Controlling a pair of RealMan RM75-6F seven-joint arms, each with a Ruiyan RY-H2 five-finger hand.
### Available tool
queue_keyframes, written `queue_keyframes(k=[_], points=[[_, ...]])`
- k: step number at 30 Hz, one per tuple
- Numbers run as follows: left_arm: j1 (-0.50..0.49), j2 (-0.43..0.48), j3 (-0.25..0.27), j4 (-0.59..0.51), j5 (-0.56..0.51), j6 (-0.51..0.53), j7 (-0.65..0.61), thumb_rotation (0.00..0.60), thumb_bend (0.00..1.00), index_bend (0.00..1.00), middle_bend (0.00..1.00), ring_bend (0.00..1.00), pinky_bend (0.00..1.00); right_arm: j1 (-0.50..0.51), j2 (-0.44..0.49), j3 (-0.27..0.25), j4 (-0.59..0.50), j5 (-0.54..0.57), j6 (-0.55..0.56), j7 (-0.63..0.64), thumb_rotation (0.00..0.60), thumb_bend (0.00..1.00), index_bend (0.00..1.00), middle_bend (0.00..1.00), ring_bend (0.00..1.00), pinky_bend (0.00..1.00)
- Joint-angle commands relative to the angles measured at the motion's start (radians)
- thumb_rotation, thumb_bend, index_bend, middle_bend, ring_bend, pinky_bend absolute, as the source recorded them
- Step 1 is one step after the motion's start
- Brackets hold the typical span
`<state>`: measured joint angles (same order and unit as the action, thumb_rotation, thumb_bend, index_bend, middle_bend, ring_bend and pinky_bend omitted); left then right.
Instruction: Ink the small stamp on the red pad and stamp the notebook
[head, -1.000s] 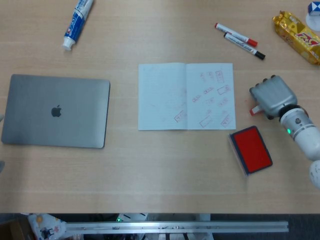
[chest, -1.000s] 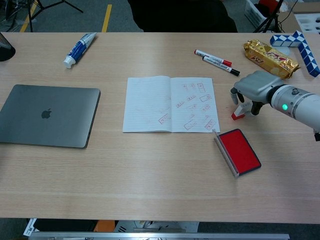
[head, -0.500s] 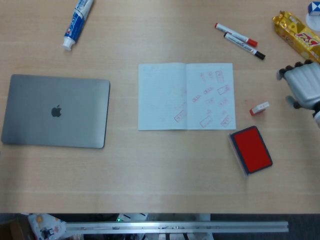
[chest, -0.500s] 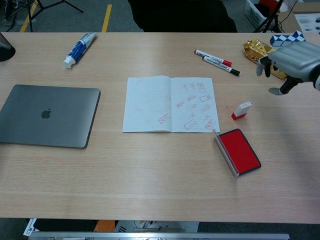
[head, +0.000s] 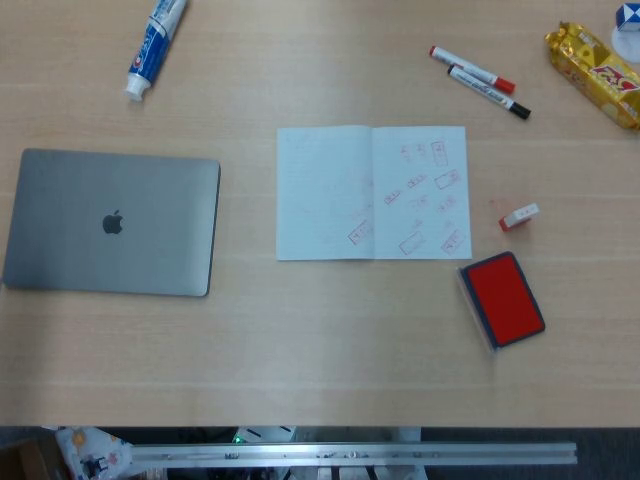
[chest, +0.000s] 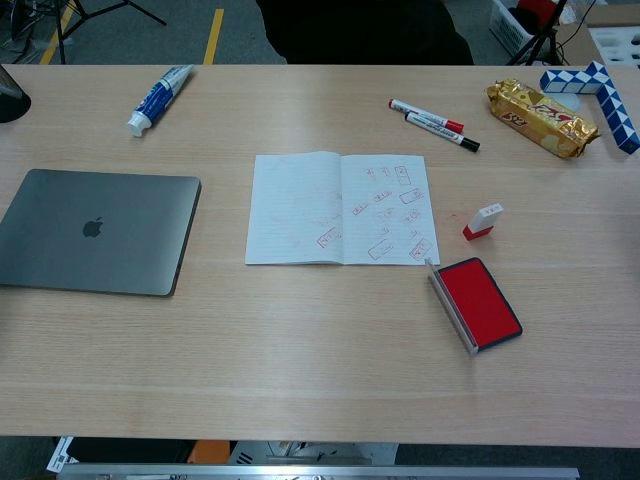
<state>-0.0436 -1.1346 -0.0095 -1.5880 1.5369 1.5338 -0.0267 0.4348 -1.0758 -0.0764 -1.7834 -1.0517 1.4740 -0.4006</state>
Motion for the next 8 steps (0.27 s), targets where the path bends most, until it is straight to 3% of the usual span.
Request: queue_keyframes(k=[1, 8], points=[[0.007, -0.027, -0.013, 0.025, 0.024, 0.040, -0.018, 0.600, 0.24, 0.05, 0.06, 0.25, 0.23, -0.079, 0.020, 0.009, -0.013, -0.038, 0.066, 0.066, 0.600, 0.30, 0.45, 0.49, 0.38, 0.35], [0.015, -0.036, -0.009, 0.030, 0.046, 0.065, -0.018, 0.600, 0.24, 0.05, 0.06, 0.25, 0.23, -0.155, 0.036, 0.016, -0.032, -0.074, 0.098, 0.093, 0.600, 0.30, 0.45, 0.49, 0.38, 0.35]])
